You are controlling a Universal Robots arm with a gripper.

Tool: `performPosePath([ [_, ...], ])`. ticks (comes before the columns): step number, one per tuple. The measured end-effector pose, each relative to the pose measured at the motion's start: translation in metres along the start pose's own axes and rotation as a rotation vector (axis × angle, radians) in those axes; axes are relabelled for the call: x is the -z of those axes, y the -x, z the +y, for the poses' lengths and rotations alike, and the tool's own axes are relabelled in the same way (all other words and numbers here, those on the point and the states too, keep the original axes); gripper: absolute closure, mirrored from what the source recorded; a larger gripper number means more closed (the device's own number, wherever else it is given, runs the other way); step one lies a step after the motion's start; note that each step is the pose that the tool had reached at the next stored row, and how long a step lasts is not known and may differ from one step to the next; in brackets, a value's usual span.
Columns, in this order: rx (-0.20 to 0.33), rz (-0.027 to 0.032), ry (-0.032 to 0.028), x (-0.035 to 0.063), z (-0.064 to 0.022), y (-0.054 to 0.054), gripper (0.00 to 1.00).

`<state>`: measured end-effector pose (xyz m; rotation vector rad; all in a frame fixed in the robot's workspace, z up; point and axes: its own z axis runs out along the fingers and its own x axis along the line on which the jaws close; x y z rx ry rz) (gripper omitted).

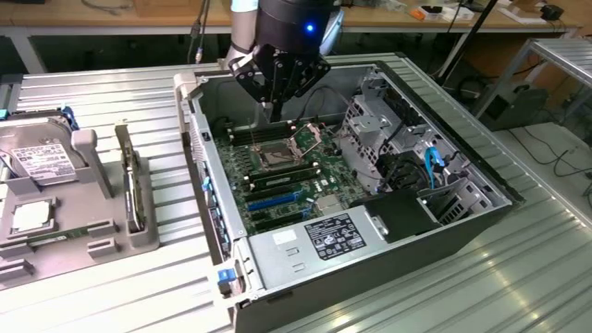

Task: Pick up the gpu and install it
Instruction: 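Reach for the gpu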

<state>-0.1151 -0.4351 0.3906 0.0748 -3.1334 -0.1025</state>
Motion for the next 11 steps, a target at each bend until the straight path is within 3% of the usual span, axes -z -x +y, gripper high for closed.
performPosePath([
  [5, 0.0, -0.0001, 0.0, -0.0001, 0.0004, -0.009, 0.89],
  [11, 0.0, 0.0, 0.0, -0.0005, 0.0032, -0.044, 0.89],
])
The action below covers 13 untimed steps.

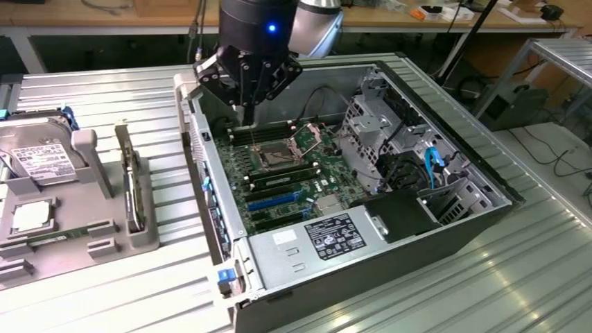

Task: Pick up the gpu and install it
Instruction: 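Reach for the gpu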

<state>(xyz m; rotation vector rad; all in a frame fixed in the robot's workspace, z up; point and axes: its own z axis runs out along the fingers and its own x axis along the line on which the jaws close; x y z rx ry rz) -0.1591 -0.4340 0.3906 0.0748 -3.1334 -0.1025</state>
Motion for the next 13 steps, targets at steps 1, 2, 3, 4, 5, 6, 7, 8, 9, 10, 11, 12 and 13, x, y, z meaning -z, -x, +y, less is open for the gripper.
performPosePath([
  [1, 0.0, 0.0, 0.0001, -0.0001, 0.0006, -0.004, 0.89],
  [2, 0.0, 0.0, 0.0, -0.0001, 0.0012, -0.008, 0.89],
  [3, 0.0, 0.0, 0.0001, -0.0002, 0.0022, -0.012, 0.89],
  [4, 0.0, 0.0, 0.0, -0.0003, 0.0039, -0.018, 0.89],
  [5, 0.0, 0.0, 0.0001, -0.0006, 0.0066, -0.024, 0.89],
  [6, 0.0, 0.0, 0.0, -0.0007, 0.0082, -0.027, 0.89],
  [7, 0.0, -0.0001, 0.0001, -0.0008, 0.0096, -0.03, 0.89],
  [8, -0.001, 0.0, 0.0, -0.0009, 0.0122, -0.036, 0.89],
  [9, -0.001, -0.0001, 0.0, -0.0011, 0.0136, -0.041, 0.89],
  [10, 0.0, -0.0001, 0.0, -0.0012, 0.0148, -0.046, 0.89],
  [11, 0.0, -0.0001, 0.0001, -0.0013, 0.0156, -0.049, 0.89],
  [12, -0.001, 0.0, 0.0, -0.0014, 0.0167, -0.054, 0.89],
  [13, -0.001, 0.0, 0.0, -0.0015, 0.0176, -0.058, 0.89],
])
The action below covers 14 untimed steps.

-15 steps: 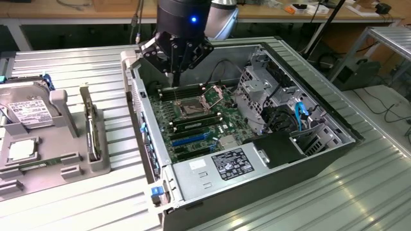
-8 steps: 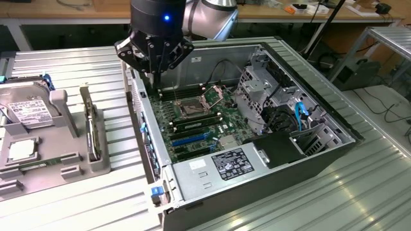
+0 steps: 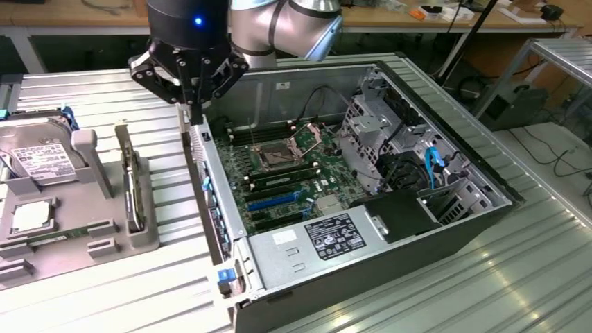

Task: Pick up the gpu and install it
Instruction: 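Reach for the gpu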

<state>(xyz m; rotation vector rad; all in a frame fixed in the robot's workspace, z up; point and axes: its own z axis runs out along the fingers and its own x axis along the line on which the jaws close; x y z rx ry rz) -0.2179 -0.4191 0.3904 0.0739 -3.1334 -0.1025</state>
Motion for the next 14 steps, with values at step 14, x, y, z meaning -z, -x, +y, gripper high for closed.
performPosePath([
  [14, -0.002, -0.0002, 0.0001, -0.0012, 0.0091, -0.065, 0.89],
])
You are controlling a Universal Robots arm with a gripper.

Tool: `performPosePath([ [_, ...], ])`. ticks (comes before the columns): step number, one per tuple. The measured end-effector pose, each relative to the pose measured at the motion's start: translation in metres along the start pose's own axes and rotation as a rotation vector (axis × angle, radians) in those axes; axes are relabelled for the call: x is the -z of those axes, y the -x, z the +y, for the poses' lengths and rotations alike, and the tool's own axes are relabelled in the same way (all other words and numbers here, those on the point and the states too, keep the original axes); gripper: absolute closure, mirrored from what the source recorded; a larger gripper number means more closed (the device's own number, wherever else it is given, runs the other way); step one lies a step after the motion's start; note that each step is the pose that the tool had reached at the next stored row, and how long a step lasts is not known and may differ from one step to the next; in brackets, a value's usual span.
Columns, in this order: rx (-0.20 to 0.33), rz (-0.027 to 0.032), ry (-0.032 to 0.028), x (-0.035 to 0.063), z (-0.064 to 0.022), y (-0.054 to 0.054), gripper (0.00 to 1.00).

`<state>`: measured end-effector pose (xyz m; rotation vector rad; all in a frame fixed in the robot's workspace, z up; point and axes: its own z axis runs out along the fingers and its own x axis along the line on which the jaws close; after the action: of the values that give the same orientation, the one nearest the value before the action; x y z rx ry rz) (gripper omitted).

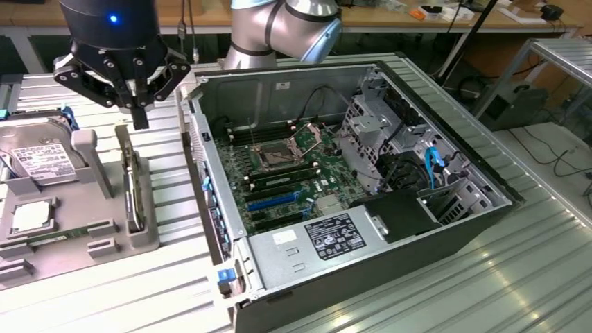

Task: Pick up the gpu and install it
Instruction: 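Reach for the gpu, then pick up the gpu and move the gpu toward the slot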

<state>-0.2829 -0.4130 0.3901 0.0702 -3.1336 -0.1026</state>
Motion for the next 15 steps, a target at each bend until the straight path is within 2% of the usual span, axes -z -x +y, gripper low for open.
performPosePath([
  [13, 0.0, 0.0, 0.0, 0.0, 0.0, -0.0001, 0.89],
  [14, 0.0, 0.0, 0.0, 0.0, 0.0, -0.0001, 0.89],
  [15, 0.0, 0.0, 0.0, 0.0, 0.0, -0.0001, 0.83],
])
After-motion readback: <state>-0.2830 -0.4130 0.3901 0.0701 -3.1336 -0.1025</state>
